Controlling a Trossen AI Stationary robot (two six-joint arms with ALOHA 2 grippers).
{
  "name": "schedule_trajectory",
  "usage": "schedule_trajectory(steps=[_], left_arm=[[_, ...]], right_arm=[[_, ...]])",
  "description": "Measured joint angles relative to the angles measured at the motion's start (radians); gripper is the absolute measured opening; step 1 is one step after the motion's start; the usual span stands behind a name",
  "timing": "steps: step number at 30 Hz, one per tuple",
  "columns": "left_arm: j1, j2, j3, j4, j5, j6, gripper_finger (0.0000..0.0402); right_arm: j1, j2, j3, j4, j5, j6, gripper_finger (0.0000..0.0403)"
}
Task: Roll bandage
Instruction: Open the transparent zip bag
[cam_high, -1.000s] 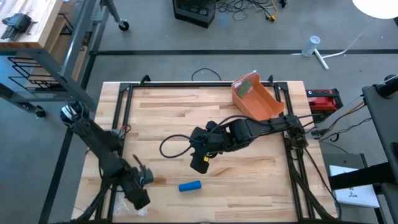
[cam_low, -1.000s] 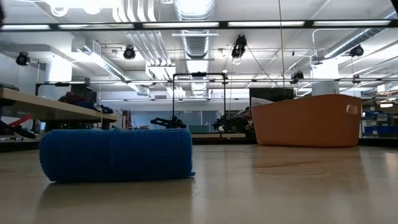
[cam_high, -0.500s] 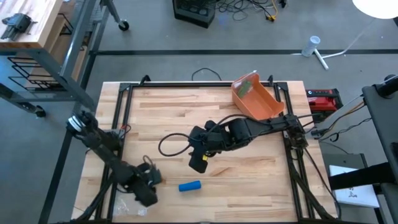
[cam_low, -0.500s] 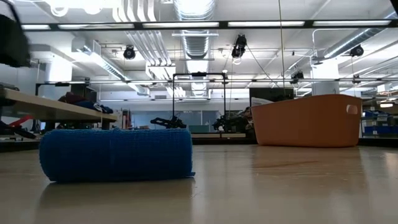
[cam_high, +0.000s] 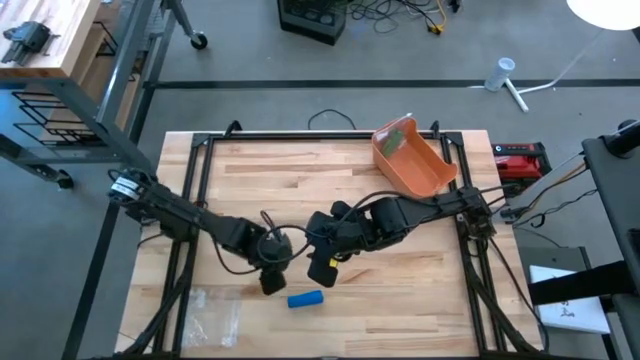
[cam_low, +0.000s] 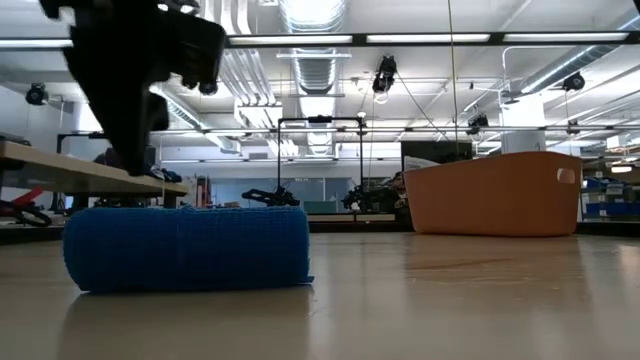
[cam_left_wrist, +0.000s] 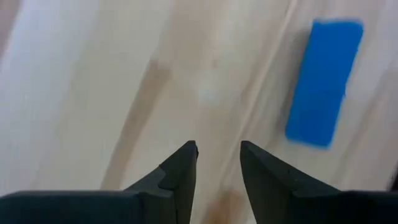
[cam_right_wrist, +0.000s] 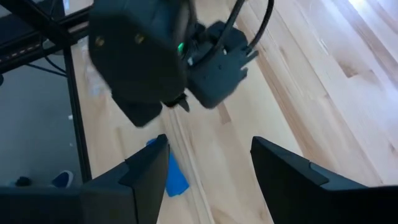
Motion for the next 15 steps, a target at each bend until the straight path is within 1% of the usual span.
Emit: schedule_trajectory(steps=[3, 6, 10, 15], left_arm=[[-0.005, -0.017, 0.023, -0.090, 0.061, 0.000, 0.0116], [-0.052, -0.039, 0.016, -0.166, 0.078, -0.020, 0.0118], [-0.159, -0.055, -0.027, -0.203, 0.079, -0.099, 0.0122], [-0.335, -0.055, -0.099, -0.178, 0.111, -0.280, 0.0121]], right_arm=[[0.000, 0.000, 0.000, 0.001, 0.001, -0.002, 0.0221], [0.000, 0.000, -0.002, 0.002, 0.009, -0.005, 0.0226], [-0.001, 0.000, -0.002, 0.010, 0.034, -0.022, 0.0229], [-0.001, 0.000, -0.003, 0.012, 0.076, -0.026, 0.0223]])
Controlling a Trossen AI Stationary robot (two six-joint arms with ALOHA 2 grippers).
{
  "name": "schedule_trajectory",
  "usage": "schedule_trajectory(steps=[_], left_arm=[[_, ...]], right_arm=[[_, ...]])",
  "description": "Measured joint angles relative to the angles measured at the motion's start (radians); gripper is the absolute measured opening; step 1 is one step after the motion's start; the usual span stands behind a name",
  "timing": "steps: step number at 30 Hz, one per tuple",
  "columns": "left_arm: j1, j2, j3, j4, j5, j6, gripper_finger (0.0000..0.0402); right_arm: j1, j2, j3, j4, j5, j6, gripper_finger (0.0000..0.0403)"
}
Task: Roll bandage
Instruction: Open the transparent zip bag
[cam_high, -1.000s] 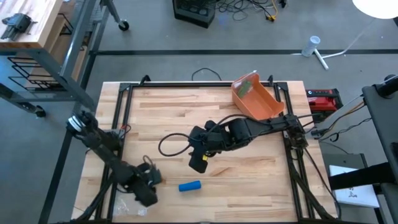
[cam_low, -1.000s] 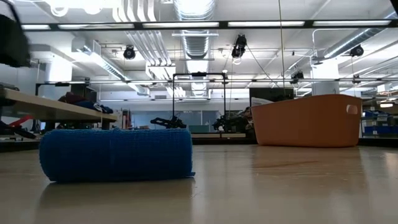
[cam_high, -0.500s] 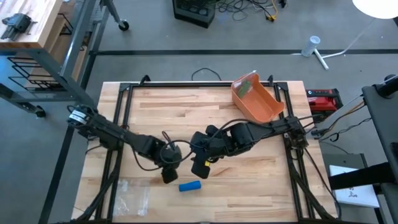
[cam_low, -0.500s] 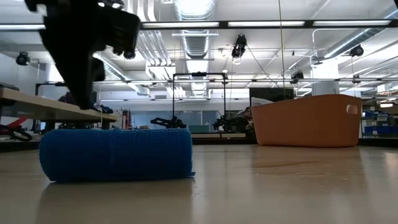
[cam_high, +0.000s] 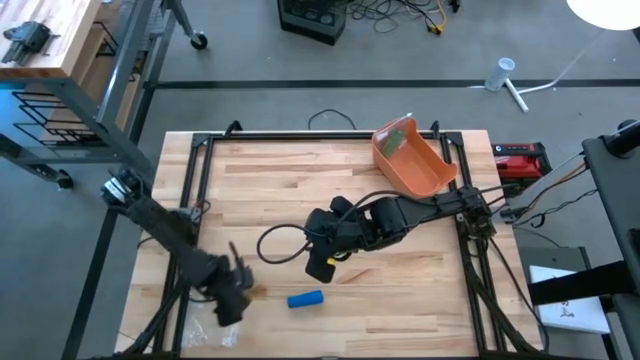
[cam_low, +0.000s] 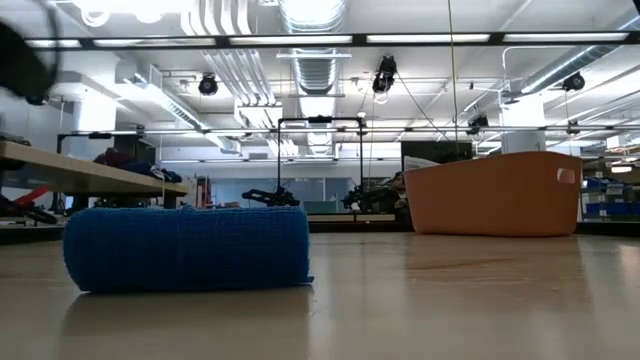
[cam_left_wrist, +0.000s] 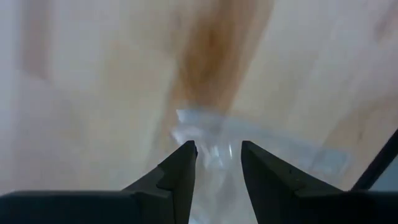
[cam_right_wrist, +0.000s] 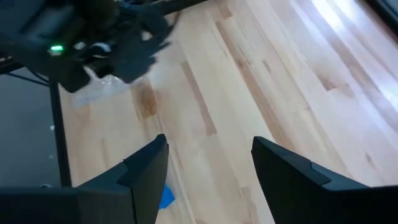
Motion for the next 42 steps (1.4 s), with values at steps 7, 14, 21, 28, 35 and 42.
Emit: schedule_trajectory(steps=[7, 14, 21, 28, 35, 42], left_arm=[[-0.227, 0.001, -0.133, 0.208, 0.077, -0.283, 0.0116], [-0.262, -0.002, -0.251, 0.348, 0.090, -0.463, 0.0115], [-0.081, -0.009, -0.280, 0.369, -0.068, -0.424, 0.0115], [0.226, 0.002, -0.159, 0.340, -0.391, -0.057, 0.0114], [0.410, -0.002, 0.071, 0.240, -0.294, 0.222, 0.0114], [0.415, -0.007, 0.146, -0.015, -0.349, 0.144, 0.0115]], right_arm=[[0.000, 0.000, -0.025, 0.041, 0.012, -0.009, 0.0211], [0.000, 0.000, -0.061, 0.108, 0.010, -0.010, 0.0216], [0.005, 0.000, -0.063, 0.109, 0.002, 0.010, 0.0224], [0.014, 0.000, -0.063, 0.108, 0.001, 0.042, 0.0213], [0.024, 0.000, -0.063, 0.099, -0.001, 0.042, 0.0210], [0.033, 0.000, -0.063, 0.098, -0.001, 0.042, 0.0220]])
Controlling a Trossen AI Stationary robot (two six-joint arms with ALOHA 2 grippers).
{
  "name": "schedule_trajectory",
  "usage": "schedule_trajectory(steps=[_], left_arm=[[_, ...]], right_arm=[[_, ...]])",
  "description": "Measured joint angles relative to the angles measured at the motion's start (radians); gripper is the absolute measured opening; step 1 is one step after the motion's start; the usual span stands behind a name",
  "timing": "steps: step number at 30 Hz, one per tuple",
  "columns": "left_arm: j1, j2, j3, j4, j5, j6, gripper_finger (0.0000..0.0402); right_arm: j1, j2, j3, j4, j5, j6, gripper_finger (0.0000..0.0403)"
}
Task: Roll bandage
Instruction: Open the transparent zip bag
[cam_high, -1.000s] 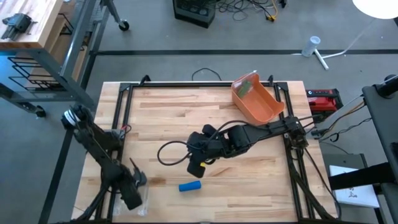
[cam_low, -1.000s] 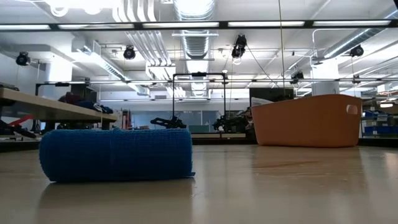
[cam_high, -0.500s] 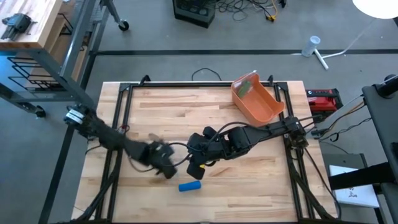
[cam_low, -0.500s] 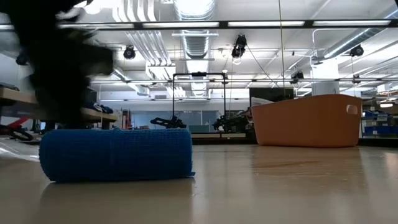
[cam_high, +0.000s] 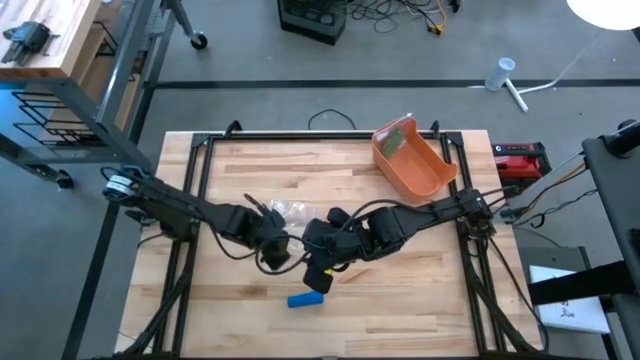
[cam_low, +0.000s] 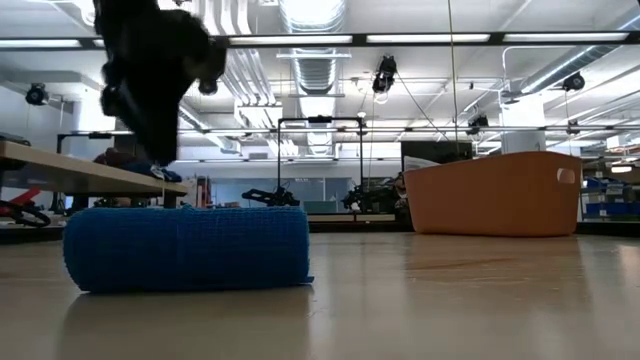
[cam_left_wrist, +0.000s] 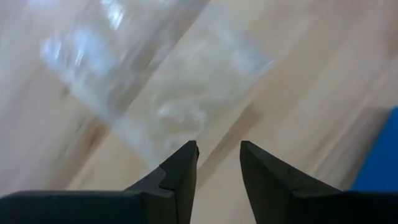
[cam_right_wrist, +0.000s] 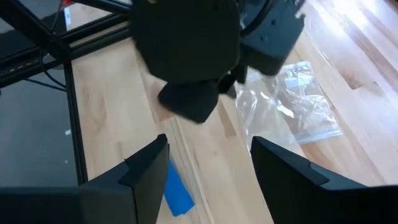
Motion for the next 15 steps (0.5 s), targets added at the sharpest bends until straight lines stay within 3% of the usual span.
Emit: schedule_trajectory(steps=[7, 15], left_arm=[[0.061, 0.000, -0.126, -0.061, 0.146, -0.211, 0.0133], [0.067, -0.001, -0.296, 0.138, 0.205, -0.371, 0.0167]], right_arm=[[0.016, 0.000, 0.000, -0.072, -0.064, -0.019, 0.0227], [0.027, 0.000, 0.000, -0.110, -0.067, -0.054, 0.0217]])
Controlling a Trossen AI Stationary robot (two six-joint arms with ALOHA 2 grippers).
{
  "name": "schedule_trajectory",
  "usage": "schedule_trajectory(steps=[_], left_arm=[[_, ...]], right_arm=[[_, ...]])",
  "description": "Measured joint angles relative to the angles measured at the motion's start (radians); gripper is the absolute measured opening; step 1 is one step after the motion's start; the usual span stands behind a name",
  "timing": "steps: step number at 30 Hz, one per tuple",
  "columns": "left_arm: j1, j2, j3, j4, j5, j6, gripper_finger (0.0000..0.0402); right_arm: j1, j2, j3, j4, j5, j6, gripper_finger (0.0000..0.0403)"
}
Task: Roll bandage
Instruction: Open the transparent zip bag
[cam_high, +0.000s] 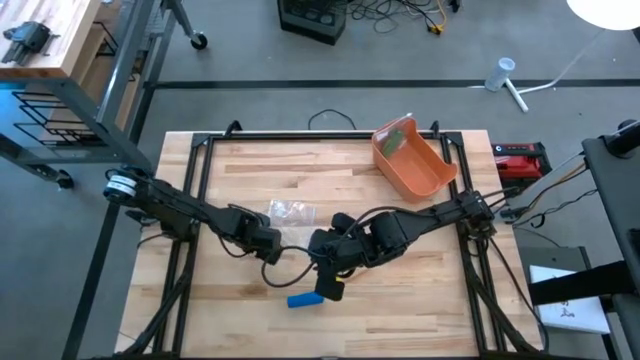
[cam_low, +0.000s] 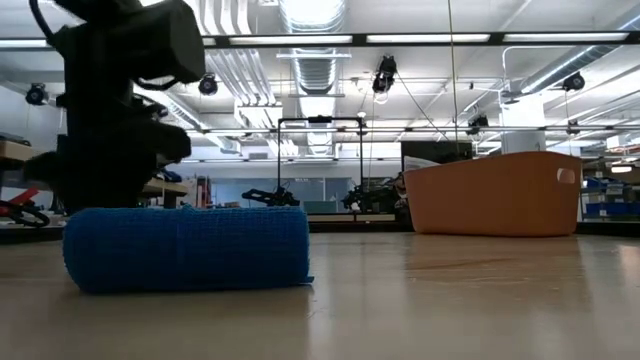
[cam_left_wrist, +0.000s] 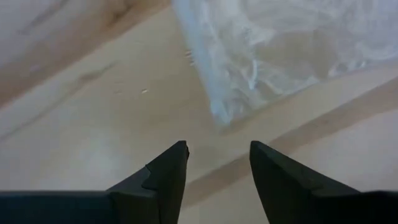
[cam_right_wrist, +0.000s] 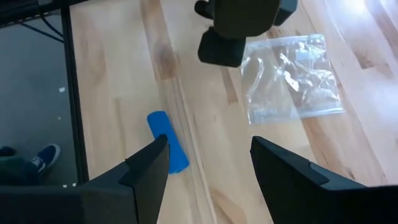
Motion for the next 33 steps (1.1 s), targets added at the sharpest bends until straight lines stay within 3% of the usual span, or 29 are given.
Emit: schedule_trajectory(steps=[6, 10, 23, 30, 33], left_arm=[[-0.001, -0.005, -0.082, 0.217, -0.003, -0.072, 0.0186], [-0.001, -0.004, -0.087, 0.259, -0.038, -0.098, 0.0192], [0.066, -0.002, -0.084, 0.252, -0.072, -0.085, 0.0189], [0.073, -0.002, -0.044, 0.096, -0.059, 0.001, 0.0207], [0.087, -0.002, -0.045, 0.108, -0.082, -0.004, 0.0222]], right_arm=[[-0.001, 0.000, 0.000, 0.001, 0.000, -0.073, 0.0219], [-0.001, 0.000, 0.000, -0.001, 0.000, -0.133, 0.0227], [-0.021, -0.002, -0.014, -0.019, 0.000, -0.271, 0.0219], [-0.013, -0.002, -0.064, -0.096, -0.003, -0.261, 0.0213], [-0.009, -0.002, -0.085, -0.092, -0.004, -0.261, 0.0217]])
